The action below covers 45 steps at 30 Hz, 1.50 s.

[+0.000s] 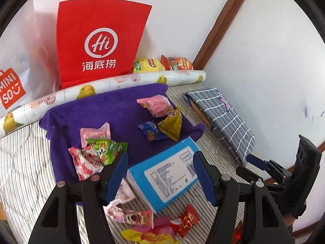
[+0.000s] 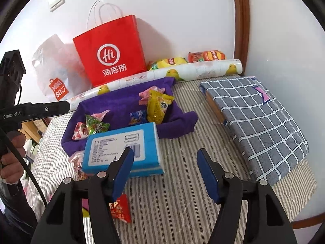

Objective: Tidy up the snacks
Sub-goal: 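Move both open grippers back toward the remaining snack pile, then grasp the red printed packet with the right gripper while the left grasps the pink-yellow bag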

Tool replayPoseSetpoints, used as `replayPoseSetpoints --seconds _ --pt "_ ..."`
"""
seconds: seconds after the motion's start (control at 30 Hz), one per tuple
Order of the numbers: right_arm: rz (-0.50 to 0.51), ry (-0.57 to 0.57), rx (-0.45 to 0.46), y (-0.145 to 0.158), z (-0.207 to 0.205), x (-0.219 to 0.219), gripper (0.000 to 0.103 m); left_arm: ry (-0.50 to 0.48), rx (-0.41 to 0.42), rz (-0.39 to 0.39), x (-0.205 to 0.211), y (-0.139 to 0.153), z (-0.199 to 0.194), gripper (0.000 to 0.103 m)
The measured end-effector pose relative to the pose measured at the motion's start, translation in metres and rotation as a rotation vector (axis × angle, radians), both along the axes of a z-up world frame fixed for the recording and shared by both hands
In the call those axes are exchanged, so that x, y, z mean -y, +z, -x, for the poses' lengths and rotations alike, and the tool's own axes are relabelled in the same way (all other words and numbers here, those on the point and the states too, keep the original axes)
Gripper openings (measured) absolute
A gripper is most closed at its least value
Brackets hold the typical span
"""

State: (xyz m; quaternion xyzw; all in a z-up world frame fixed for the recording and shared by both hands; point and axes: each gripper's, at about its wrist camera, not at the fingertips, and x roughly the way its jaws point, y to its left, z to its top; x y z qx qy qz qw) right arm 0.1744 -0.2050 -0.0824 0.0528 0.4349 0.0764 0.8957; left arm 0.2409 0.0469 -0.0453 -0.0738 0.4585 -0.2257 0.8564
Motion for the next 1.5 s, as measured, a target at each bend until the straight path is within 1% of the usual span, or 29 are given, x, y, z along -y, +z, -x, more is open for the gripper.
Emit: replayPoseSetpoints --seconds 0.17,0.3,0.37,0.5,0.63,0.73,0.87,0.93,1.0,1.13,1.17,1.2,1.23,1.27,1.33,1.4,1.5 --pt "0.008 0.044 -0.012 -0.004 0.010 -0.012 0.065 0.042 -0.010 0.005 -0.016 -0.002 0.016 0.065" --pt "0.044 0.095 -0.021 -0.011 0.023 -0.031 0.065 0.097 -0.027 -0.001 -0.036 -0.010 0.029 0.065" --pt "0.047 0.114 -0.031 -0.016 0.029 -0.039 0.068 0.126 -0.045 0.004 -0.045 -0.015 0.035 0.065" --pt "0.003 0.203 -0.091 -0.033 0.037 -0.059 0.068 0.175 -0.072 0.006 -0.059 -0.024 0.049 0.065" --pt "0.018 0.280 -0.134 -0.052 0.045 -0.080 0.068 0.205 -0.082 -0.012 -0.068 -0.029 0.065 0.065" --pt "0.012 0.284 -0.172 -0.066 0.047 -0.088 0.068 0.222 -0.088 -0.021 -0.073 -0.032 0.076 0.065" --pt "-0.035 0.282 -0.231 -0.083 0.047 -0.096 0.068 0.243 -0.092 -0.009 -0.081 -0.035 0.087 0.065" --pt "-0.029 0.276 -0.241 -0.088 0.047 -0.100 0.068 0.251 -0.094 -0.003 -0.085 -0.036 0.093 0.065" --pt "-0.018 0.263 -0.243 -0.094 0.047 -0.104 0.068 0.260 -0.097 -0.001 -0.088 -0.037 0.097 0.065" --pt "0.014 0.229 -0.206 -0.098 0.049 -0.106 0.067 0.266 -0.099 -0.004 -0.089 -0.038 0.105 0.065" --pt "0.019 0.227 -0.197 -0.097 0.049 -0.105 0.063 0.264 -0.099 -0.005 -0.088 -0.038 0.106 0.065" --pt "0.024 0.227 -0.193 -0.097 0.048 -0.105 0.061 0.261 -0.100 -0.006 -0.087 -0.039 0.108 0.065" --pt "0.036 0.226 -0.186 -0.096 0.047 -0.103 0.056 0.258 -0.102 -0.004 -0.086 -0.040 0.108 0.065" --pt "0.048 0.225 -0.181 -0.096 0.047 -0.103 0.055 0.253 -0.105 0.001 -0.084 -0.041 0.109 0.065" --pt "0.064 0.226 -0.173 -0.095 0.046 -0.100 0.054 0.233 -0.118 0.010 -0.077 -0.044 0.110 0.065" --pt "0.078 0.219 -0.156 -0.093 0.047 -0.096 0.054 0.218 -0.130 0.002 -0.068 -0.049 0.110 0.065" --pt "0.064 0.219 -0.137 -0.088 0.050 -0.087 0.054 0.199 -0.150 -0.012 -0.058 -0.057 0.109 0.065"
